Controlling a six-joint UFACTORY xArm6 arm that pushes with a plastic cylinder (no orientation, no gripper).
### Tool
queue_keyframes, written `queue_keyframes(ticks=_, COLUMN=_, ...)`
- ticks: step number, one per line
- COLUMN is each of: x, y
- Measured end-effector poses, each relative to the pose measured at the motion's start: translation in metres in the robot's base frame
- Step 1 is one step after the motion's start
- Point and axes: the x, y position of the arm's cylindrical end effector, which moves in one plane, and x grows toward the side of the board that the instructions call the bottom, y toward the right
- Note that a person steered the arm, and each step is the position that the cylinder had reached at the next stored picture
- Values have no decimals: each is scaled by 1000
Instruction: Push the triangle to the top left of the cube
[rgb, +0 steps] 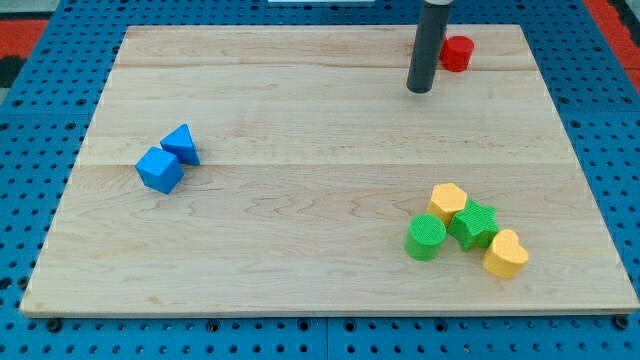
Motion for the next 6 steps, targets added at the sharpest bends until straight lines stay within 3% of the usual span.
queue_keyframes(ticks=2, x=50, y=-128)
queue_keyframes(ticks=3, x=81, y=-236)
queue_keyframes(ticks=6, x=134, y=-324)
